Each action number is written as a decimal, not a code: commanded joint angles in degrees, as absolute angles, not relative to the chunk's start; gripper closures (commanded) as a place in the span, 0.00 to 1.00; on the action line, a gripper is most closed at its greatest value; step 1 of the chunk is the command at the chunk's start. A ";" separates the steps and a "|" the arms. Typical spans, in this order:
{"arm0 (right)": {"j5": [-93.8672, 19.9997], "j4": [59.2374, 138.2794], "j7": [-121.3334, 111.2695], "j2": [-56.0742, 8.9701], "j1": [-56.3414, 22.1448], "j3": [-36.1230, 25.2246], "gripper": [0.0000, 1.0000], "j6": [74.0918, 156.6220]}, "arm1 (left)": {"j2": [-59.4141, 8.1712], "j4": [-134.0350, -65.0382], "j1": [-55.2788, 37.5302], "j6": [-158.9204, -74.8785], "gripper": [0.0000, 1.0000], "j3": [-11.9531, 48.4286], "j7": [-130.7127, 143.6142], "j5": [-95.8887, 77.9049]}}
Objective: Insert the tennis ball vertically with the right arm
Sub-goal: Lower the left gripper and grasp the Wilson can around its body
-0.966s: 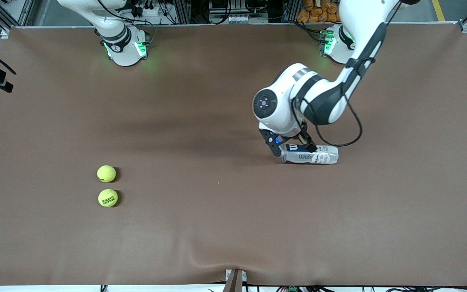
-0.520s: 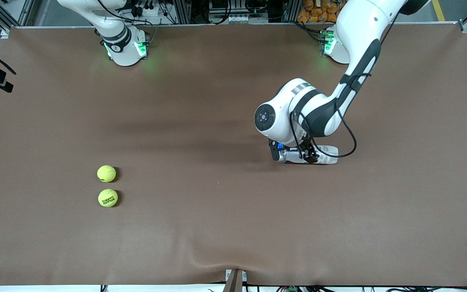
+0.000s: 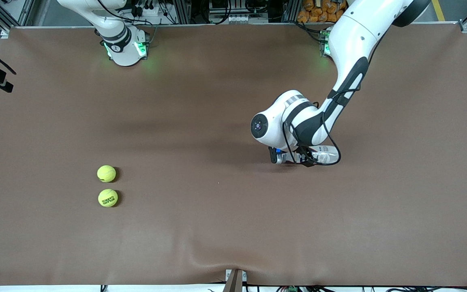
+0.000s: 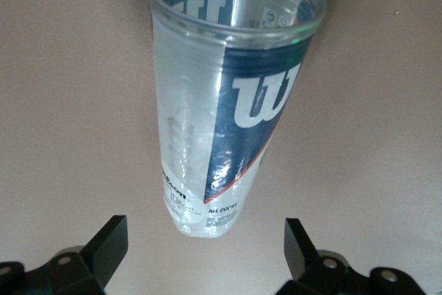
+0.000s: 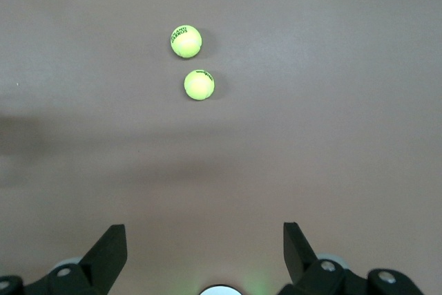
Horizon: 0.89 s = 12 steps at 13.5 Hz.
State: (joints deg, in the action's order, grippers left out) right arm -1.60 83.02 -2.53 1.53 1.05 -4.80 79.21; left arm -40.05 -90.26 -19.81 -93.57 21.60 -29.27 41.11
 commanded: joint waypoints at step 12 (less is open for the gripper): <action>-2.64 81.74 -1.93 0.97 2.37 -4.04 0.00 78.84 | -44.38 -92.90 -22.85 -95.62 0.00 21.71 -28.48 50.18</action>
